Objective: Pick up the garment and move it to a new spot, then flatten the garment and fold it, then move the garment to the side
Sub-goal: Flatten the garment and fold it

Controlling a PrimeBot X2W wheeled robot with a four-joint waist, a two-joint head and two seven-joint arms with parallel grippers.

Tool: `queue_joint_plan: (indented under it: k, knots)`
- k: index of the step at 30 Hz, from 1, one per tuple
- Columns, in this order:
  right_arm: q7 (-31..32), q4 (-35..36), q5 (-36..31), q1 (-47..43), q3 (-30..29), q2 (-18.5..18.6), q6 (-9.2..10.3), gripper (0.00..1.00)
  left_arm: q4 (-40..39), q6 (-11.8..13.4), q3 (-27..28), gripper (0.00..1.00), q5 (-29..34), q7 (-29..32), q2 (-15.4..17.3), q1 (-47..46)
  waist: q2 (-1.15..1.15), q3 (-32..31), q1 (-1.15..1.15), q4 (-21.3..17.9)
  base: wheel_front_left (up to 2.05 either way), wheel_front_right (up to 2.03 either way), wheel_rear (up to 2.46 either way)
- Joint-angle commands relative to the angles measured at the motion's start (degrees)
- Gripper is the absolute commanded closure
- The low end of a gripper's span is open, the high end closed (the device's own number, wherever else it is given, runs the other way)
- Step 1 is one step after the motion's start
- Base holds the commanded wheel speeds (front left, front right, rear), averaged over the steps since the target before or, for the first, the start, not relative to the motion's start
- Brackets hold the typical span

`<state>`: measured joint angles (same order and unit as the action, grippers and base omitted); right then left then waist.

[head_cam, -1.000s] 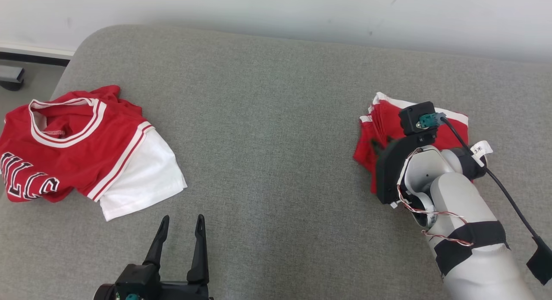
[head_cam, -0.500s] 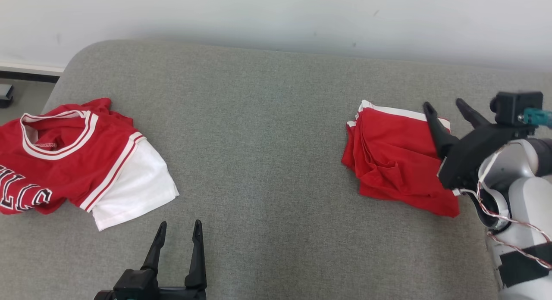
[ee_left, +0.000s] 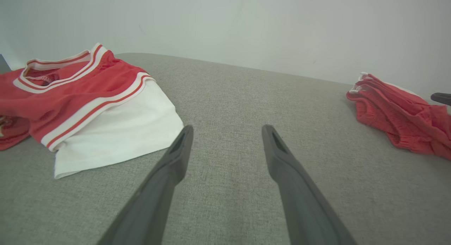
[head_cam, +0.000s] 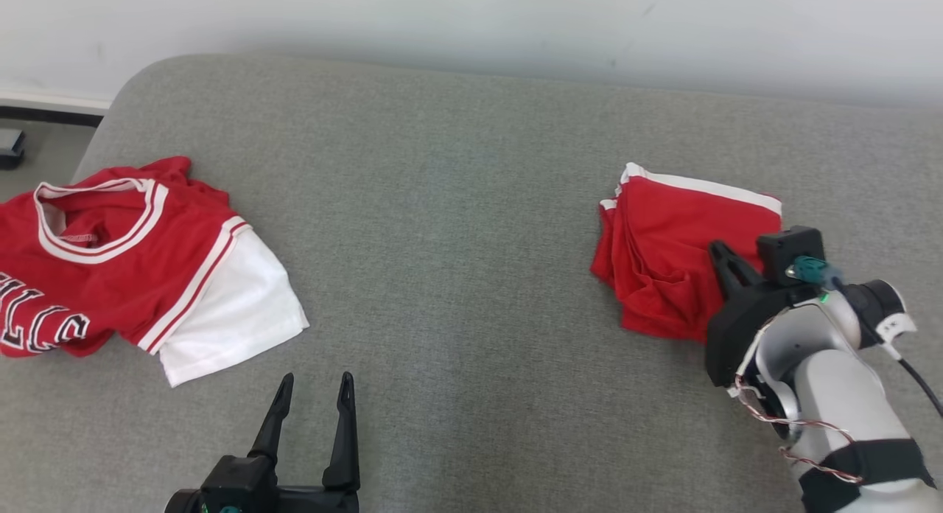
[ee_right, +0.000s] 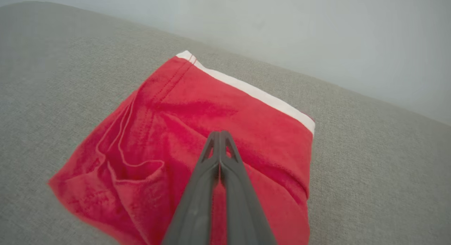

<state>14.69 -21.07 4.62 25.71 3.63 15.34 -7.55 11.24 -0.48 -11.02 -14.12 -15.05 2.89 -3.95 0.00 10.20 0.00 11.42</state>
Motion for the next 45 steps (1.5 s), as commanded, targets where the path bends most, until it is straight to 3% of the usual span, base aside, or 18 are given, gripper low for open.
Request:
queue_joint_plan:
  k: [1,10,17,22,24,25,37,45]
  knots:
    - [-1.7,-2.8,-1.9,1.5,1.2,-0.2,0.13,1.00,0.3,0.1,-0.2,0.00,-0.4,-0.2,0.0,-0.6,0.00,0.7,0.00,1.2,0.00,0.00,0.00]
    - [-0.8,-10.9,0.0,2.1,10.6,-3.5,0.13,1.00,0.7,0.4,-0.2,0.00,-0.8,-0.2,0.0,0.1,0.00,0.4,0.00,3.0,0.00,0.00,0.00]
    - [-1.0,-9.1,4.4,1.4,19.9,-5.6,0.13,1.00,0.5,0.5,-0.3,0.00,-0.8,-0.2,0.0,0.7,0.00,-0.4,0.00,2.3,0.00,0.00,0.00]
    - [-3.9,-5.7,6.7,-0.7,19.5,-6.1,0.13,0.98,0.3,0.7,-0.2,0.00,-0.6,-0.2,0.0,1.2,0.00,-1.2,0.00,1.7,0.00,0.00,0.00]
    - [-5.9,-3.5,7.0,-2.4,17.8,-6.7,0.13,0.09,0.0,0.8,0.3,0.00,-0.5,-0.2,0.0,1.6,0.00,-1.6,0.00,1.2,0.00,0.00,0.00]
    - [-6.9,-2.4,7.1,-3.4,16.5,-7.1,0.13,0.00,-0.2,0.9,0.5,0.00,-0.4,-0.2,0.0,1.7,0.00,-1.9,0.00,0.9,0.00,0.00,0.00]
    - [-18.6,11.8,2.7,-18.6,0.1,-12.1,0.13,0.00,-3.3,0.4,5.3,0.00,3.3,-0.2,0.0,4.4,0.00,-5.9,0.00,-3.9,0.00,0.00,0.00]
    - [-24.7,12.7,2.9,-23.6,-7.9,-12.5,0.13,0.00,-4.6,-0.5,8.3,0.00,4.1,-0.2,0.0,6.4,0.00,-8.8,0.00,-7.3,0.00,0.00,0.00]
